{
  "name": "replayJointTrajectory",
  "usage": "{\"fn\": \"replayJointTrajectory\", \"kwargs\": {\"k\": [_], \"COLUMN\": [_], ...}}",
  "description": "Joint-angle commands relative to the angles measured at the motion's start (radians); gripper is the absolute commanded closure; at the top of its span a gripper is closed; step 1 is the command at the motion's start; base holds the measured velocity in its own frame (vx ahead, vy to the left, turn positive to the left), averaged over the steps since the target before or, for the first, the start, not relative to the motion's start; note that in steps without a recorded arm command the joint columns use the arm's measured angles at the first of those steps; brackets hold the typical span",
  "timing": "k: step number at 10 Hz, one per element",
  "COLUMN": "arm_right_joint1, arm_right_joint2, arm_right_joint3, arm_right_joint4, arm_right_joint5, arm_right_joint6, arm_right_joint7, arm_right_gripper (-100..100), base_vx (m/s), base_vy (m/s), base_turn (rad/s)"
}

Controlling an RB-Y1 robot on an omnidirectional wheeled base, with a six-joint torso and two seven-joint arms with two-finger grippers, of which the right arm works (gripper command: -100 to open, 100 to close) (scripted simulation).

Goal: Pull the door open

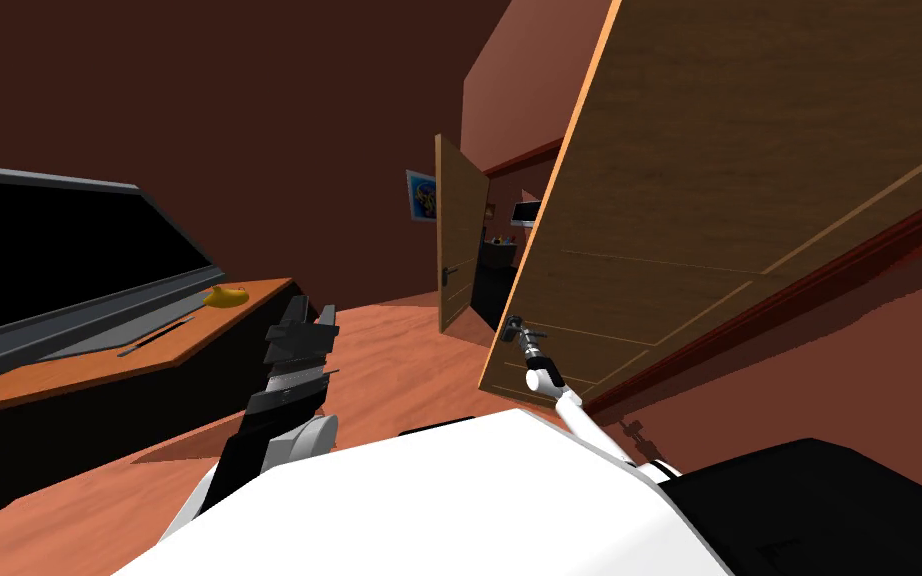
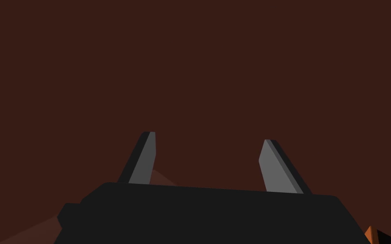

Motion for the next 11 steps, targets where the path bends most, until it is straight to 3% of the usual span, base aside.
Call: {"fn": "replayJointTrajectory", "kwargs": {"k": [1,5,6,11], "arm_right_joint1": [0.014,0.035,0.03,0.066], "arm_right_joint2": [-0.015,-0.037,-0.032,-0.074], "arm_right_joint3": [0.014,0.041,0.041,0.086], "arm_right_joint4": [-0.009,-0.03,-0.029,-0.058], "arm_right_joint5": [-0.005,-0.014,-0.013,-0.029], "arm_right_joint6": [-0.009,-0.021,-0.016,-0.046], "arm_right_joint7": [-0.008,-0.021,-0.019,-0.042], "arm_right_gripper": [100,100,100,100], "base_vx": [-0.194,-0.174,-0.076,-0.16], "base_vy": [-0.038,-0.026,-0.011,-0.033], "base_turn": [0.115,0.087,0.039,0.117]}}
